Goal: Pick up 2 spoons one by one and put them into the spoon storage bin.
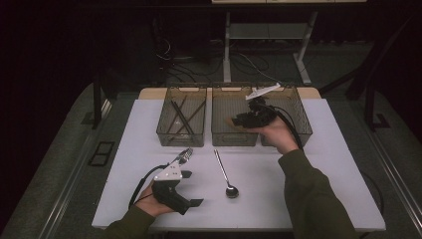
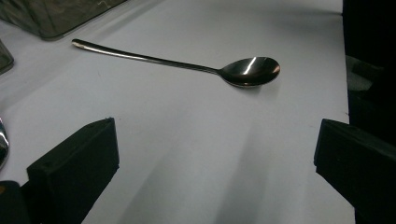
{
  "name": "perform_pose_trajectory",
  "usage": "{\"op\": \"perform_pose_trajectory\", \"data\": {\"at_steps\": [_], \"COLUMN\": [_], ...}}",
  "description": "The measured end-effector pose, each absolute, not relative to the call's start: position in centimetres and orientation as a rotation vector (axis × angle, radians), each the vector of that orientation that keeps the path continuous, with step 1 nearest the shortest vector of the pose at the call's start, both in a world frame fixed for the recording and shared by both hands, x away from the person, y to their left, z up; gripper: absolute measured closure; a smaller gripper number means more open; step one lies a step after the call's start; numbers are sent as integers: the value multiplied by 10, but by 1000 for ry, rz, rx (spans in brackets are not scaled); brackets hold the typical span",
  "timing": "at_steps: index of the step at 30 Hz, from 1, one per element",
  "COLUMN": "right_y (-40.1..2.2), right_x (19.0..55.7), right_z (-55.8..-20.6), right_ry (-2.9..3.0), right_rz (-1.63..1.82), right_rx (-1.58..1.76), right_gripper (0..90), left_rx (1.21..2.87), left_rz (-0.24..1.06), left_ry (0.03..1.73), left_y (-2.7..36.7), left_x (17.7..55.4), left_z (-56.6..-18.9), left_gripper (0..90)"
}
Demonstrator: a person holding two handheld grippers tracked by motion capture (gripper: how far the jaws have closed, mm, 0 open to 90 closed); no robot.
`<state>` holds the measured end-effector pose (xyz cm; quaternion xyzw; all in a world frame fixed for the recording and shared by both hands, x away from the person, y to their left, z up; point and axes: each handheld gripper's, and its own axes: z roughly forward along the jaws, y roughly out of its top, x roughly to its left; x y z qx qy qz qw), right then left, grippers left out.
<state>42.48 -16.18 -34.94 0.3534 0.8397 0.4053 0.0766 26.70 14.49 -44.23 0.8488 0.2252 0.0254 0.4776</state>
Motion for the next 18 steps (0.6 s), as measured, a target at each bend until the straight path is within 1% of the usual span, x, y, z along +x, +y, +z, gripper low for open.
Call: {"op": "perform_pose_trajectory", "data": {"at_steps": [4,8,12,18], "right_y": [-165,-169,-171,-162], "right_x": [402,383,366,340], "right_z": [-352,-360,-368,-385], "right_ry": [2555,2597,2637,2702], "right_rz": [1222,1227,1227,1202], "right_rx": [999,944,913,868], "right_gripper": [821,895,899,899], "left_rx": [2078,2081,2076,2083], "left_rz": [63,64,62,66], "left_ry": [551,554,560,557], "left_y": [145,145,144,144], "left_x": [267,267,267,268], "left_z": [-443,-443,-443,-443], "left_gripper": [0,0,0,0]}}
